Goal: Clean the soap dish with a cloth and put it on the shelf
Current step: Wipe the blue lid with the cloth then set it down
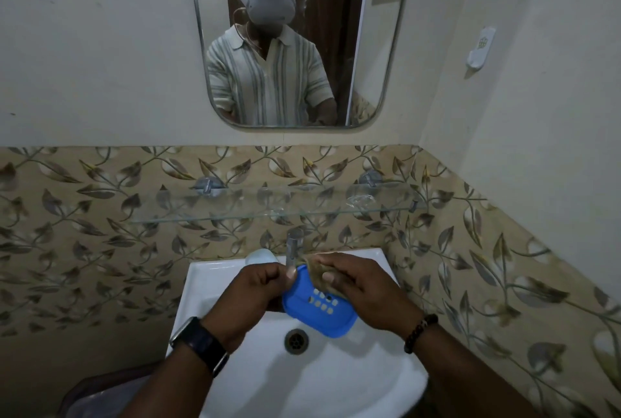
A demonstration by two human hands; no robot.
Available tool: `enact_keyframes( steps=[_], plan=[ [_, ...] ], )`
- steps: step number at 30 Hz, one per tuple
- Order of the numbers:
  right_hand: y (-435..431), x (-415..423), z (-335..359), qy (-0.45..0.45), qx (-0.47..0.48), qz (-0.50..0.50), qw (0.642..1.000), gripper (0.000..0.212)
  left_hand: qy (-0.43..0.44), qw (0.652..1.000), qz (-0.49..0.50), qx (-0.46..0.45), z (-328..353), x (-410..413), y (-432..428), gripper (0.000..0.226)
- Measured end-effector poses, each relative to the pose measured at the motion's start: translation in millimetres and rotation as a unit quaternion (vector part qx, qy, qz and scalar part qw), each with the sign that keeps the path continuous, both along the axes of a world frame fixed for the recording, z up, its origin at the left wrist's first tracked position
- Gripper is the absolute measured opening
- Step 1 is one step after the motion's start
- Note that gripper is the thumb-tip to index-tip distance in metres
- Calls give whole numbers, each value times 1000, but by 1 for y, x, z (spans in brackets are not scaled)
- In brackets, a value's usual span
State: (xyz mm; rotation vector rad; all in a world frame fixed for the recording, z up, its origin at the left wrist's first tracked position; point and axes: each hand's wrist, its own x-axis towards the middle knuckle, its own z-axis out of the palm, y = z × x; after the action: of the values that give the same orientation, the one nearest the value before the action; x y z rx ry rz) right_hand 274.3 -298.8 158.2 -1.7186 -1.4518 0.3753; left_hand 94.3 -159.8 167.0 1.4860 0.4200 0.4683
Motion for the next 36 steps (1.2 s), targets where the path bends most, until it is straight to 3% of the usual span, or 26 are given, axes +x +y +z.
enact_keyframes(
  steps=[3, 5, 8, 9, 11, 14, 17, 20, 23, 26, 31, 34, 36],
  plan=[
    [2, 5, 5, -6, 20, -21, 1000, 32, -21, 999, -6, -44, -2, 1, -2, 20],
    [4, 5, 2, -1, 74, -108, 991, 29, -60, 994, 29, -84, -9, 6, -8, 17],
    [9, -10, -9, 77, 165, -281, 942, 26, -109, 974, 101, -172, -18, 14, -19, 22],
    [10, -21, -14, 76, 192, -315, 926, 27, -114, 968, 120, -189, -21, 17, -23, 28],
    [10, -39, -27, -11, 221, -333, 916, 34, -116, 960, 148, -208, -28, 22, -31, 42],
    [11, -51, -44, -190, 225, -275, 915, 46, -126, 948, 172, -235, -36, 25, -39, 41],
    [12, -58, -41, -222, 231, -154, 935, 37, -127, 951, 168, -229, -41, 24, -37, 26],
    [4, -44, -35, -280, 196, -47, 938, 38, -134, 954, 153, -220, -43, 23, -36, 27],
    [1, -25, -28, -300, 168, -129, 930, 35, -138, 952, 156, -224, -43, 23, -38, 38],
    [7, -36, -26, -205, 161, -221, 940, 39, -134, 951, 160, -226, -43, 22, -39, 35],
    [12, -59, -40, -195, 168, -47, 965, 49, -138, 947, 162, -242, -46, 16, -27, 20],
    [3, -46, -42, -285, 193, -2, 939, 32, -142, 936, 177, -267, -49, 13, -22, 29],
    [-4, -31, -41, -364, 201, -22, 909, 27, -148, 929, 195, -276, -49, 13, -23, 34]
  ],
)
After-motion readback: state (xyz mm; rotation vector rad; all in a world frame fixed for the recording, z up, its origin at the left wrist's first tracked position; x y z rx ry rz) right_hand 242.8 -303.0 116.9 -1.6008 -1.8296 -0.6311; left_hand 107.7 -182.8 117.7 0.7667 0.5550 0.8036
